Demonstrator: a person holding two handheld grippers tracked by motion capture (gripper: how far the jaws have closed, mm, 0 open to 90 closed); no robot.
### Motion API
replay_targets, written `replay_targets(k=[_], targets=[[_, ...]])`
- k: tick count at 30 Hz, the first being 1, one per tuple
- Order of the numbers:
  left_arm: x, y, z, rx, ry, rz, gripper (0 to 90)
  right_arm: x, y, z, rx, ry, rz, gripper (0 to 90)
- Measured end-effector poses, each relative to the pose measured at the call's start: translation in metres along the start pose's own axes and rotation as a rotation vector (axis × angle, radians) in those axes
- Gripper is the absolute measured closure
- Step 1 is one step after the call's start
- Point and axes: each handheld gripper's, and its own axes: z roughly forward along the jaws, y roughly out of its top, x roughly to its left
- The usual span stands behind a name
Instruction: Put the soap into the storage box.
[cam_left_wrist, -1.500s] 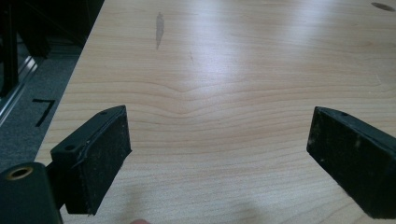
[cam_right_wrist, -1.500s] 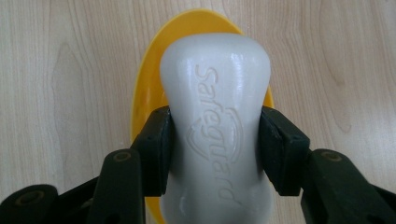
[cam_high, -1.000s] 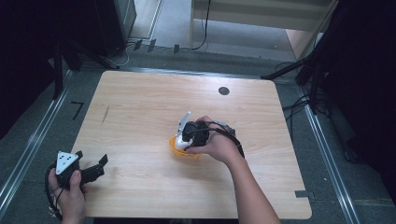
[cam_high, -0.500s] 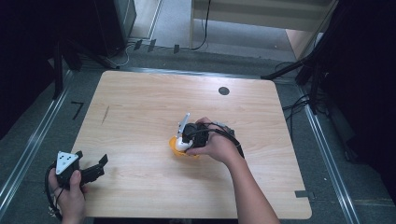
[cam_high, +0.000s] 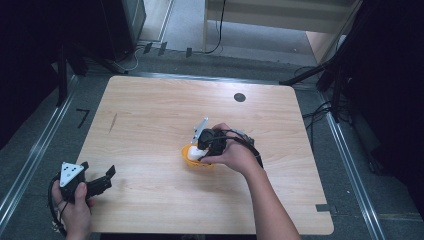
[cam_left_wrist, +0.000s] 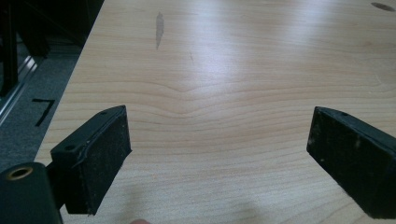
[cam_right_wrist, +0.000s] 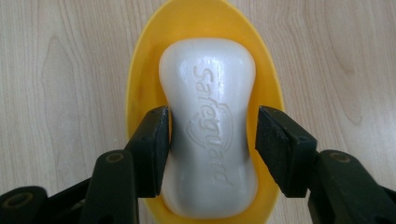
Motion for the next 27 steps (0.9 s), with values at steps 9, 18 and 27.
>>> replay_targets(k=[9,18,27], targets=[[-0.001,0.0,0.0,-0.001,0.003,0.001,6.8,-0.003,-0.01,-0.016,-0.04,-0.005,0.037,46.3],[-0.001,0.0,0.0,0.0,0.002,0.006,6.8,-0.006,-0.028,-0.032,-0.088,-0.034,0.09,46.4],[-0.001,0.0,0.0,0.0,0.003,0.006,6.8,-0.009,-0.046,-0.04,-0.093,-0.052,0.117,46.4]])
